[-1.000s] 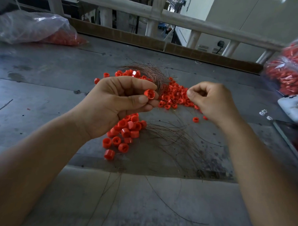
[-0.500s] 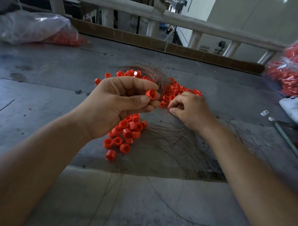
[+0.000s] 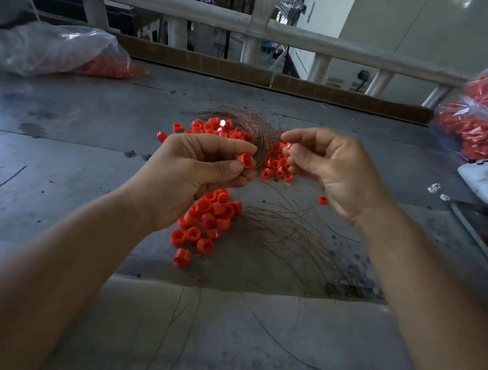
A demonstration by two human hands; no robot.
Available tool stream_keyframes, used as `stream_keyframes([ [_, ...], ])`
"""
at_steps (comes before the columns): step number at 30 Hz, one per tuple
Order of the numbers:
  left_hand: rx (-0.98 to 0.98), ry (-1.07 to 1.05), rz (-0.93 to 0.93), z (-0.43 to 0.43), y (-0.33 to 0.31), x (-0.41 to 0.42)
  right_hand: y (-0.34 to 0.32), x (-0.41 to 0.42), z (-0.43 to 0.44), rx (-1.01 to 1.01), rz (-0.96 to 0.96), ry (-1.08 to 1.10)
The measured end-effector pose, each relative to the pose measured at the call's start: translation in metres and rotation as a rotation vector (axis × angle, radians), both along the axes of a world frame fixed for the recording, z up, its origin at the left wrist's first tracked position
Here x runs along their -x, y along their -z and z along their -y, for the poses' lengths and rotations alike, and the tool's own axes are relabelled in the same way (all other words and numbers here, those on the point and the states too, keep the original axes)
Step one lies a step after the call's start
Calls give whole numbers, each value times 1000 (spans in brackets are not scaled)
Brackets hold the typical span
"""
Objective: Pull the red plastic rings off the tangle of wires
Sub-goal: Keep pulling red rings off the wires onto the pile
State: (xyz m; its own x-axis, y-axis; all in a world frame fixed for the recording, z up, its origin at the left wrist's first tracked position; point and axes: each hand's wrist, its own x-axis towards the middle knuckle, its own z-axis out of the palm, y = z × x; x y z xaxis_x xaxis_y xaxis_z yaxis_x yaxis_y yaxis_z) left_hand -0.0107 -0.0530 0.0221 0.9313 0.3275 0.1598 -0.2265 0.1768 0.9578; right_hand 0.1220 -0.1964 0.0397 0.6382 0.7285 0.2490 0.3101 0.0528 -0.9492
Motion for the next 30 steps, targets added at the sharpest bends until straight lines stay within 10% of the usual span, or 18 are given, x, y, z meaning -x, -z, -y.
stream_keyframes([
  [7,-33,-35,-12,-3,2,-1,4,20,-8,-37,-95,-115],
  [30,-111,-101,-67,4,0,-1,13,34,-12,1,476,74],
])
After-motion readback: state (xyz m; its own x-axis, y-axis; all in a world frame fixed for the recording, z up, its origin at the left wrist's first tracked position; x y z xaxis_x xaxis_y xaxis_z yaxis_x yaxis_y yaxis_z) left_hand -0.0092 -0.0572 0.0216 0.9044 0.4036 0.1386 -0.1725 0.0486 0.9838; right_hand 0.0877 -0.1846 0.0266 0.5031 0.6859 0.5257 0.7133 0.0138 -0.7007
